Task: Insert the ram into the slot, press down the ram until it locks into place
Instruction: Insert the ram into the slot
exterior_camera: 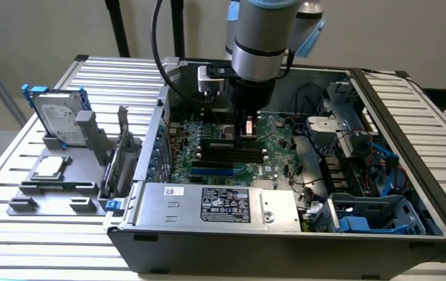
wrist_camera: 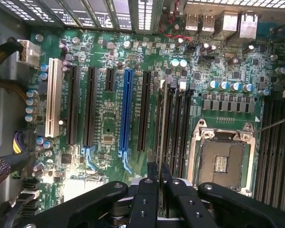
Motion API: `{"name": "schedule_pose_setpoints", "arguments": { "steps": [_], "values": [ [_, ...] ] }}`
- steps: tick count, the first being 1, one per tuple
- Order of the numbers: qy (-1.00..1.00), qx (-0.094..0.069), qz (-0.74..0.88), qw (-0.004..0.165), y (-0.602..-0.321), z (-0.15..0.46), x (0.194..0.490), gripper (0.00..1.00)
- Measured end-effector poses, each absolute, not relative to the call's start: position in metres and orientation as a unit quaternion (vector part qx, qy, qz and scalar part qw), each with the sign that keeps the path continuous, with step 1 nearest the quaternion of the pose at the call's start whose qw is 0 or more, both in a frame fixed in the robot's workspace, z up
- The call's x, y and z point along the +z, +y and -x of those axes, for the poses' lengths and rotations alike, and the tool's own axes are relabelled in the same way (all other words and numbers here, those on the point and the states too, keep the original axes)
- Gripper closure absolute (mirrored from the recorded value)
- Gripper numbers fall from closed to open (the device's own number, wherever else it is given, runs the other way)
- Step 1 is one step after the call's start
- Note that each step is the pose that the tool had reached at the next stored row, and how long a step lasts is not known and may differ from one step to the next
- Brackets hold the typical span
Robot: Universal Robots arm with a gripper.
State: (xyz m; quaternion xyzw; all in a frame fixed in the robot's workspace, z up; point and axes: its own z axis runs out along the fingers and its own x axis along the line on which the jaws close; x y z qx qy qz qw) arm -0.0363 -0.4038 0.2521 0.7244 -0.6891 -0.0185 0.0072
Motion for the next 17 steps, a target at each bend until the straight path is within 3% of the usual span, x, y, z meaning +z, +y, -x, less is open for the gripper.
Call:
{"name": "schedule_pose_setpoints", "arguments": {
  "steps": [17],
  "values": [
    [-0.689, -0.023, -0.724, 0.011, -0.399, 0.032, 0.24, 0.86]
  ]
}}
